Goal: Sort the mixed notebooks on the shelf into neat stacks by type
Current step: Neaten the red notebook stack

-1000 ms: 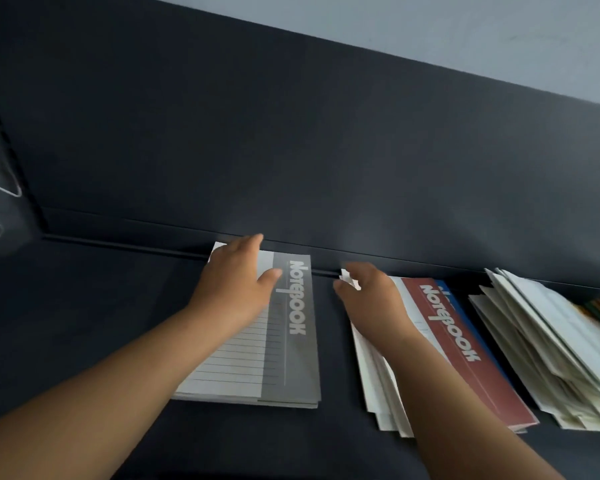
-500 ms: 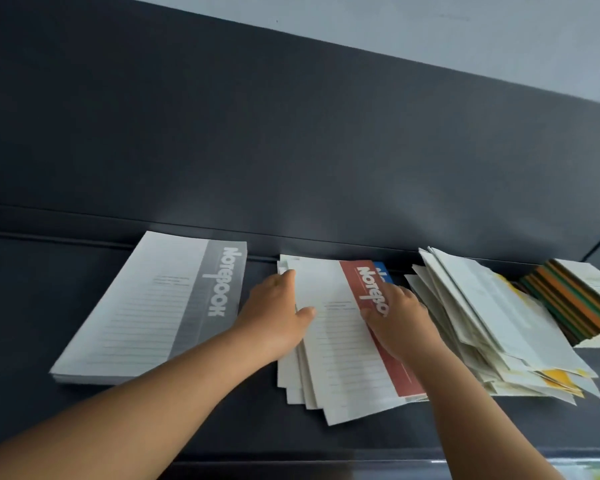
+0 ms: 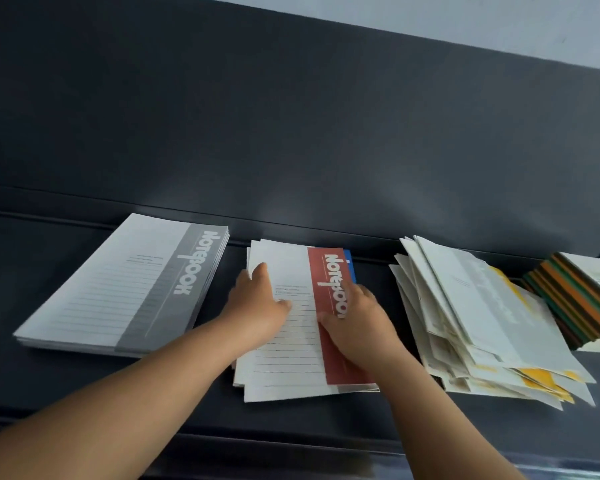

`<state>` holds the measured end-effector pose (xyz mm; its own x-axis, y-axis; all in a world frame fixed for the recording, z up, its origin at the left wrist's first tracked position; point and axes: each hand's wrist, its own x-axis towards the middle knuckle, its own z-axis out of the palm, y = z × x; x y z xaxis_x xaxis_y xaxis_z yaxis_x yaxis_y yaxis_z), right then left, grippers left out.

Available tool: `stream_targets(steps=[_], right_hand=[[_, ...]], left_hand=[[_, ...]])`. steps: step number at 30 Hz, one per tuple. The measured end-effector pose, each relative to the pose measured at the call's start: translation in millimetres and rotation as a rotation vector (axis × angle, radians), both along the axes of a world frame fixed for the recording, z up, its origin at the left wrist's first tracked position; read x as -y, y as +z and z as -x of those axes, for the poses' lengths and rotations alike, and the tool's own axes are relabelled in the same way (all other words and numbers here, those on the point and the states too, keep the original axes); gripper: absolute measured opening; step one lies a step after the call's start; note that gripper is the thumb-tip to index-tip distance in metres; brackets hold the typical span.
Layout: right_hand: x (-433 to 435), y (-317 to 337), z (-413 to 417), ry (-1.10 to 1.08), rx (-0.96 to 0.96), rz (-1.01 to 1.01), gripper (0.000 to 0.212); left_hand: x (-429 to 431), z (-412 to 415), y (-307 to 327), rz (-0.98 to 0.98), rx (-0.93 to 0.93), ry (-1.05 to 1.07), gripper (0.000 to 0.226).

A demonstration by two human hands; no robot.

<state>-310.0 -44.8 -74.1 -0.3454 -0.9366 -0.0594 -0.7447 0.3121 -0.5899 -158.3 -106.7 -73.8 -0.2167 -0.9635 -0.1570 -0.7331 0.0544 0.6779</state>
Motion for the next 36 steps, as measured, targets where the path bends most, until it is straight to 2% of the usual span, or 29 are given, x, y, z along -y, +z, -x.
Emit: stream_targets(steps=[2,3,6,7,9,11,12,20,24,25,27,28,32,36], right_hand=[[0,5,4,-0.047,0.113,0.056,0.039],[0,8,8,-0.100,0.219,0.088,0.040],[4,18,18,-0.267,0.604,0.081,0.071],[7,20,20,-0.299,0.723,0.056,0.075],[12,20,18,-0.325,0.887,-0.001,0.062],[15,16,13,-0.309,0.881,-0.044,0.033],[16,13,10,-0.300,0.861,-0.041,0.027],[3,10,9,-0.171,0.968,0.223,0.032],[-3,28,9,-0.065,0.917,0.415,0.035],[-3,35,9,-0.030,0.876,0.465,0.037],[-3,50,8,0.018,0.790,0.555,0.041],[-3,58,7,0.030,0.762,0.597,0.042],[-1,82,7,0.050,0.697,0.706,0.041],[-1,93,6,0.035,0.736,0.734,0.039]], left_hand=[[-1,-1,0,0.003,-0.047,0.000,0.051],[-2,-2,1,0.000,-0.071,0.003,0.046],[-3,-6,0,0.006,-0.121,0.025,0.039],[-4,-7,0,0.009,-0.141,0.031,0.041],[-6,-8,0,0.010,-0.171,0.033,0.048],[-7,-9,0,0.017,-0.195,0.028,0.055],[-8,-10,0,0.021,-0.205,0.025,0.057],[-9,-15,11,0.039,-0.363,0.082,0.051],[1,-24,34,0.020,-0.498,0.206,0.073],[3,-26,42,-0.009,-0.568,0.220,0.067],[9,-30,59,-0.019,-0.677,0.196,0.035],[10,-31,67,0.014,-0.701,0.178,0.026],[11,-34,91,0.151,-0.802,0.134,0.026],[3,-31,101,0.168,-0.866,0.062,0.030]])
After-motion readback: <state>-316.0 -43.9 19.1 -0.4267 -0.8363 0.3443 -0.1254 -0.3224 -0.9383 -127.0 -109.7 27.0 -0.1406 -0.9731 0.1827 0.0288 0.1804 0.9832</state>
